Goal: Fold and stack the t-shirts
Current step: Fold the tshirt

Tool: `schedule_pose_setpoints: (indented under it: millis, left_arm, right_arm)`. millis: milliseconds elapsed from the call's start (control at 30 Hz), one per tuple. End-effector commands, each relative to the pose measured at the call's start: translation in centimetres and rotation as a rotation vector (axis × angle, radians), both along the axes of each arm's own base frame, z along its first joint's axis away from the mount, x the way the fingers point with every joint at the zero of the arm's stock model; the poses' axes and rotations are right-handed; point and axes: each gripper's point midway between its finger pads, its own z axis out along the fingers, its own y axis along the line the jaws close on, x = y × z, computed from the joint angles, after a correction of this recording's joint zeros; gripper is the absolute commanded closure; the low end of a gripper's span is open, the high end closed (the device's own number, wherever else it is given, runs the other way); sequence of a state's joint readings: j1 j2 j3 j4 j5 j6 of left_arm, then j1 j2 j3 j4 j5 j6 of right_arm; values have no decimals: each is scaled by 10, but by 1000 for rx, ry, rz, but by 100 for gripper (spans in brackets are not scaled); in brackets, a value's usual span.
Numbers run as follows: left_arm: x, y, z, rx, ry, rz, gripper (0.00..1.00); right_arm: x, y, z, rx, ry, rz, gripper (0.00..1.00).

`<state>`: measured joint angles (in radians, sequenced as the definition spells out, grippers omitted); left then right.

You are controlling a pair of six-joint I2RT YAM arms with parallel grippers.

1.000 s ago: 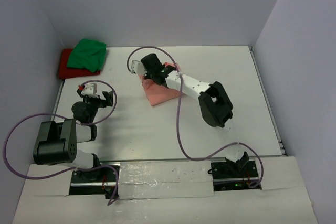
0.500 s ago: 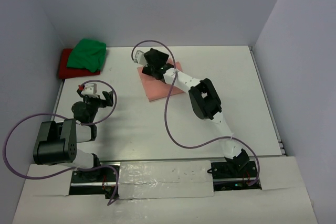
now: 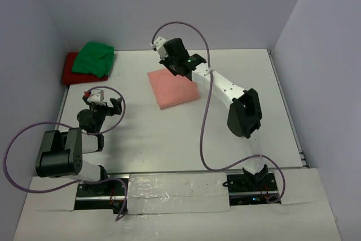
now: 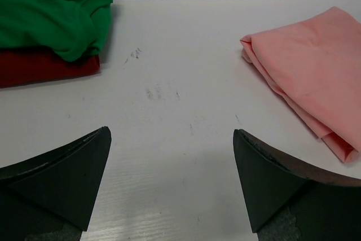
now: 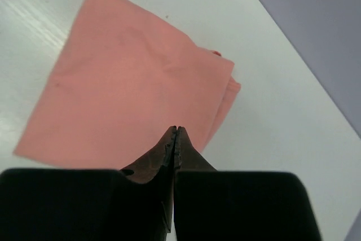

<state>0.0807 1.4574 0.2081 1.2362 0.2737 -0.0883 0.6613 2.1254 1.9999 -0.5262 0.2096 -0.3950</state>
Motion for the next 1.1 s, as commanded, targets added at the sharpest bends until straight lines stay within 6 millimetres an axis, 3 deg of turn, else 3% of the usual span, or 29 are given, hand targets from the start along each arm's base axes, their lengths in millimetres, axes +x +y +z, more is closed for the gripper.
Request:
schedule_pose_setpoints:
  millis: [0,133,200,300,567,667,733,800,900,1067]
  left_arm:
    - [2,-1,13,10,-57,-16,1]
    - [2,-1,13,9,-58,-16,1]
    - [2,-1,12,10,-55,-16,1]
    - [2,-1,12,10,-55,-16,1]
    - [2,-1,13,9,-57,-16,1]
    - [2,-1,13,10,-57,-16,1]
    - [2,-1,13,10,-57,-16,1]
    - [2,-1,13,10,-59,-16,1]
    - [2,-1,14,11,-60,-14,1]
    - [1,-1,14,11,-60,-16,1]
  right_arm:
    - [-35,0,-1,104,137,-7,100]
    - [-43,2,-20,146,268,-34,100]
    - [-57,4,-36,161,389,-26,100]
    - [-61,6,-58,170,484,-45,100]
    - [-54,2,-113,176,588,-120,100]
    - [-59,10,-131,198,649,-107,100]
    - [-68,23,-142,232,723,-71,100]
    - [-70,37,-139,281,765,-27,100]
    - [-91,64,-156,338,911,55,100]
    - [-145,115,-151,427,1077,298,100]
